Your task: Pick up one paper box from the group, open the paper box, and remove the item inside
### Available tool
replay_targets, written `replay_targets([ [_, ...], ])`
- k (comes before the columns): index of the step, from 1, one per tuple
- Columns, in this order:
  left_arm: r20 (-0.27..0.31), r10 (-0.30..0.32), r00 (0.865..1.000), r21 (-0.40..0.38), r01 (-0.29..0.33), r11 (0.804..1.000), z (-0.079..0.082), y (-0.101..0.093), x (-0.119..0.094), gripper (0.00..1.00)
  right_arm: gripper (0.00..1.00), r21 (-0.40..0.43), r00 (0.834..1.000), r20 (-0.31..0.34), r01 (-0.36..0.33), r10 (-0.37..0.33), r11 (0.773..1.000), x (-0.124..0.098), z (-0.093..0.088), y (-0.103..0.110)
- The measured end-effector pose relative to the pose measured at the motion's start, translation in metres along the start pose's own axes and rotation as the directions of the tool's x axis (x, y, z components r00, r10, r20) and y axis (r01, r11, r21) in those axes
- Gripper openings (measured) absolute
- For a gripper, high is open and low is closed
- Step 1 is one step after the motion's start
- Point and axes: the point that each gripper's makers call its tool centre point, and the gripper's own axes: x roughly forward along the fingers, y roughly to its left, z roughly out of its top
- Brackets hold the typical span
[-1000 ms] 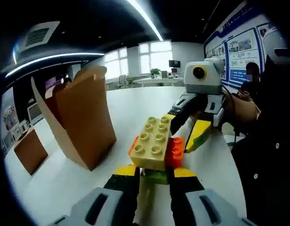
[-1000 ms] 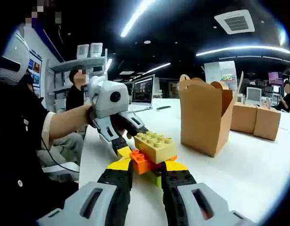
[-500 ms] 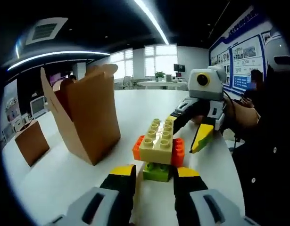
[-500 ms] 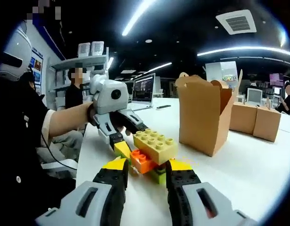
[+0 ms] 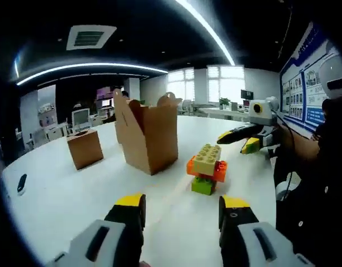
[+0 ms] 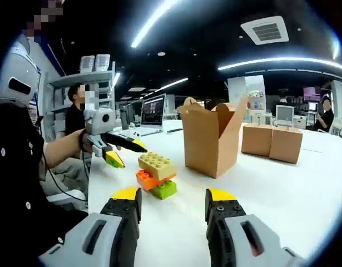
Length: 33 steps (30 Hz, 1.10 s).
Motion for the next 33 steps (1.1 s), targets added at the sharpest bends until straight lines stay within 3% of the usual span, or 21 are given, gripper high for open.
replay_targets([
  [6,0.031,0.138,0.99,-0.029,-0.137,0.99,-0.002,0.019,-0.043,0.6,0.48,-0.015,0.987,0.042,0.158,-0.157,0.987,-0.034,0.019,-0.03],
  [11,0.027,0.22,0.975,-0.042,-0.218,0.975,0.001,0.028,-0.071,0.6,0.5,-0.004,0.977,0.055,0.208,-0.207,0.978,-0.06,0.034,-0.043],
  [19,0.03,0.319,0.947,-0.092,-0.316,0.944,0.015,0.038,-0.11,0.59,0.55,-0.054,0.966,0.028,0.258,-0.257,0.965,-0.093,0.046,-0.053],
  [24,0.037,0.33,0.943,-0.096,-0.325,0.941,0.024,0.032,-0.121,0.6,0.61,-0.094,0.967,-0.005,0.252,-0.254,0.963,-0.106,0.049,-0.049],
  [29,0.006,0.324,0.946,-0.073,-0.322,0.944,0.03,0.021,-0.126,0.64,0.61,-0.132,0.967,-0.033,0.246,-0.252,0.96,-0.117,0.055,-0.046],
  [33,-0.021,0.293,0.956,-0.075,-0.294,0.953,0.035,0.01,-0.127,0.67,0.62,-0.139,0.972,-0.062,0.218,-0.228,0.966,-0.124,0.06,-0.04],
])
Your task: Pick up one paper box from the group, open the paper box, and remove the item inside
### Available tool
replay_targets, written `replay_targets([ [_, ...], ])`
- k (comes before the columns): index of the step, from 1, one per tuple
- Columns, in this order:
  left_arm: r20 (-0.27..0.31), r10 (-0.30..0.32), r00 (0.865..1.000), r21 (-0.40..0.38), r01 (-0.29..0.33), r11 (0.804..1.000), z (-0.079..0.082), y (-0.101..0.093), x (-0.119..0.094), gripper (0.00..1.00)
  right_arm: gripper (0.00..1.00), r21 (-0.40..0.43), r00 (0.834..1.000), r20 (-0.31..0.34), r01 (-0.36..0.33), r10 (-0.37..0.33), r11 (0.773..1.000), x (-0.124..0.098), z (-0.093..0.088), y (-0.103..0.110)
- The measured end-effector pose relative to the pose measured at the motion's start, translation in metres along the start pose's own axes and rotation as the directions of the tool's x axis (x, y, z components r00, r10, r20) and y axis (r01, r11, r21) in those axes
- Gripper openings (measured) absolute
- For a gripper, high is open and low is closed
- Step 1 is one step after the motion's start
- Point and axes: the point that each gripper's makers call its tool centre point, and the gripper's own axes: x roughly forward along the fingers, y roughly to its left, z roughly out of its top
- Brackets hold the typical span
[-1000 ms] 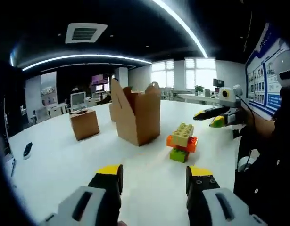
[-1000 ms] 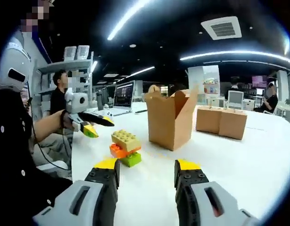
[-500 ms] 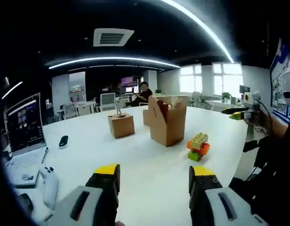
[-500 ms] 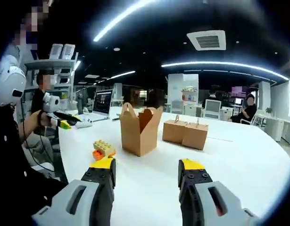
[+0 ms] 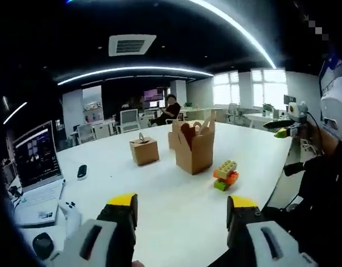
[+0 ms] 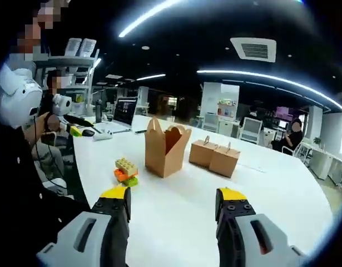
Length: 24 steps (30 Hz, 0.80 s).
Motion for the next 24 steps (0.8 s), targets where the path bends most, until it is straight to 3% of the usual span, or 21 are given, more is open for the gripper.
replay_targets([
  [3,-0.017,-0.022,1.0,-0.021,0.022,1.0,0.003,-0.004,0.0,0.67,0.63,-0.01,0.999,-0.025,-0.024,0.024,1.0,-0.004,0.003,0.002],
  [11,-0.022,0.004,1.0,-0.02,-0.004,1.0,0.015,0.002,-0.004,0.66,0.63,-0.055,0.997,-0.067,-0.051,0.047,0.997,-0.009,0.012,0.004],
  [17,-0.038,-0.02,0.999,0.001,0.02,1.0,0.019,-0.006,-0.003,0.65,0.63,-0.075,0.992,-0.111,-0.066,0.057,0.995,-0.007,0.011,0.003],
  [24,-0.037,-0.023,0.999,0.013,0.024,1.0,0.022,-0.01,0.0,0.65,0.63,-0.045,0.989,-0.13,-0.072,0.066,0.996,-0.005,0.003,0.003],
])
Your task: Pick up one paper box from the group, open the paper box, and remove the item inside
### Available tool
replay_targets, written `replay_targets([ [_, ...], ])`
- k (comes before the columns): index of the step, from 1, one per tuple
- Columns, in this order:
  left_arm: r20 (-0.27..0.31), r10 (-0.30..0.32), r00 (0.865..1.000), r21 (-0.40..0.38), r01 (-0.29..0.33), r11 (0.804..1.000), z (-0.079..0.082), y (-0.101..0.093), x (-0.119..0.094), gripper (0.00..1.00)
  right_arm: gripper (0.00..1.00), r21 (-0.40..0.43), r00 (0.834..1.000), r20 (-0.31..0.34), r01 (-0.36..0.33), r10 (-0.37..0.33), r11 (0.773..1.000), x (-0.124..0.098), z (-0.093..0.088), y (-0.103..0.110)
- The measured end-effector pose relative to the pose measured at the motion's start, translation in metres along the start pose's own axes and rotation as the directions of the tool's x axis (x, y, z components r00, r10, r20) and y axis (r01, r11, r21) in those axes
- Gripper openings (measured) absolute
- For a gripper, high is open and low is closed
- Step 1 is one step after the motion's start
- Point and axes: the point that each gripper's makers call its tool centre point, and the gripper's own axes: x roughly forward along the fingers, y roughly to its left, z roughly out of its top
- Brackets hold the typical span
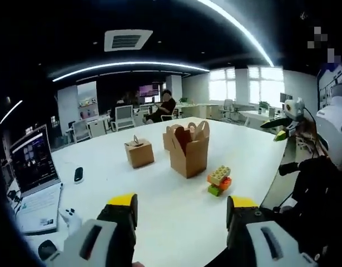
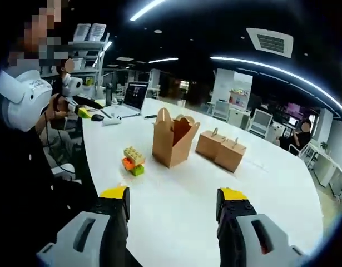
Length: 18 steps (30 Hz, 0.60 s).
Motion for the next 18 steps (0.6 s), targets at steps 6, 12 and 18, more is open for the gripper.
replay_targets([
  [6,-0.005,-0.002,1.0,0.002,0.002,1.0,-0.0002,0.0009,0.0038,0.65,0.63,0.016,1.0,-0.005,0.004,-0.004,1.0,0.0007,-0.0039,0.0002],
  [12,-0.005,-0.012,1.0,0.003,0.012,1.0,-0.0002,-0.0012,0.0063,0.65,0.63,0.024,1.0,-0.007,0.004,-0.004,1.0,0.0007,-0.0048,0.0016],
  [18,-0.008,-0.015,1.0,0.004,0.015,1.0,-0.0014,0.0001,0.0068,0.65,0.63,0.027,1.0,-0.015,0.003,-0.003,1.0,0.0011,-0.008,0.0025],
])
